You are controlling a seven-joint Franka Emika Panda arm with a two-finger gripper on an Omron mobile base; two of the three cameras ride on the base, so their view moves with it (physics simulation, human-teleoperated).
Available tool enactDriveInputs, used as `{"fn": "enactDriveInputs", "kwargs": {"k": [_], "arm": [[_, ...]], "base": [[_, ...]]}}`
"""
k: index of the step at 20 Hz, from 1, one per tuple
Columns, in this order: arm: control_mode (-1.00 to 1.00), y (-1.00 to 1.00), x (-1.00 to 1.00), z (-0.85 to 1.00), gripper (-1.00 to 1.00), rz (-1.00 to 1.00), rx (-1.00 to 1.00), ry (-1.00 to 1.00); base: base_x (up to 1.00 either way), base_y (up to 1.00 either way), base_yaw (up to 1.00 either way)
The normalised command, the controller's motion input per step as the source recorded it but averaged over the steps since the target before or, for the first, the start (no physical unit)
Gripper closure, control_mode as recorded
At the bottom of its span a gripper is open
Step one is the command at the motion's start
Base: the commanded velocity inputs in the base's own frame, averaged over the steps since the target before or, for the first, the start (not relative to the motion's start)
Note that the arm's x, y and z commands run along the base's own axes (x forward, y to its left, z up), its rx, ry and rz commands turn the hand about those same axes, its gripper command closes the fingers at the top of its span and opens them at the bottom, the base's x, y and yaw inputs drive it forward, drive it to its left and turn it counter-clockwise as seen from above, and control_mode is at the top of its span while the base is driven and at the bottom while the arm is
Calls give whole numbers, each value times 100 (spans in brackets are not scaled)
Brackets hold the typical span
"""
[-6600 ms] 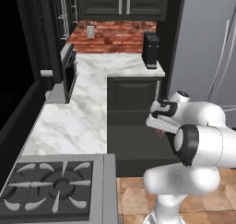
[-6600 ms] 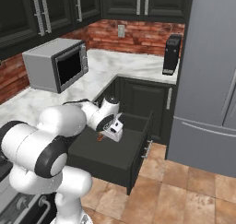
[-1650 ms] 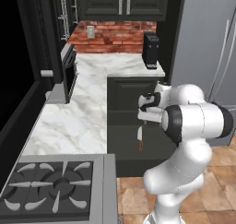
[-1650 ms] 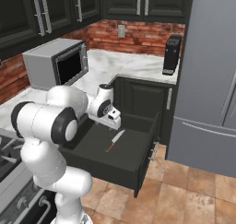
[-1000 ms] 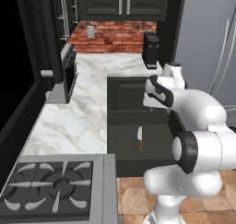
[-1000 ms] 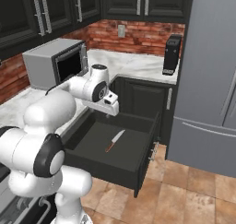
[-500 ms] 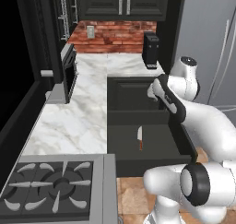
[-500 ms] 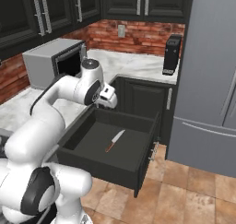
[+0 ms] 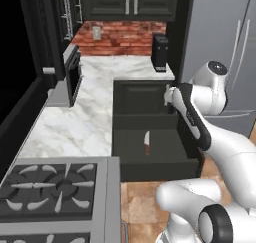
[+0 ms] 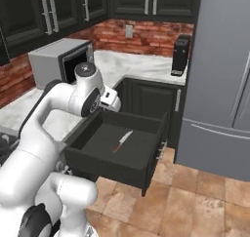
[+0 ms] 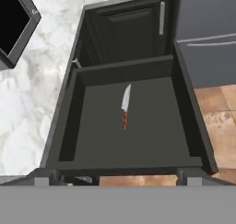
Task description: Pick up the metallic utensils from the counter and place them in the open drawer. Make sure not to pick up any wooden utensils.
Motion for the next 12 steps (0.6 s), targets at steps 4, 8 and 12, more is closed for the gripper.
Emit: {"fn": "enactDriveInputs", "kwargs": {"k": [4, 8, 12], "arm": [[100, 0, 0, 0, -100, 0, 0, 0], [100, 0, 0, 0, -100, 0, 0, 0], [100, 0, 0, 0, -100, 0, 0, 0]], "base": [[-90, -79, 0], [-87, -100, -3], [-45, -100, -28]]}}
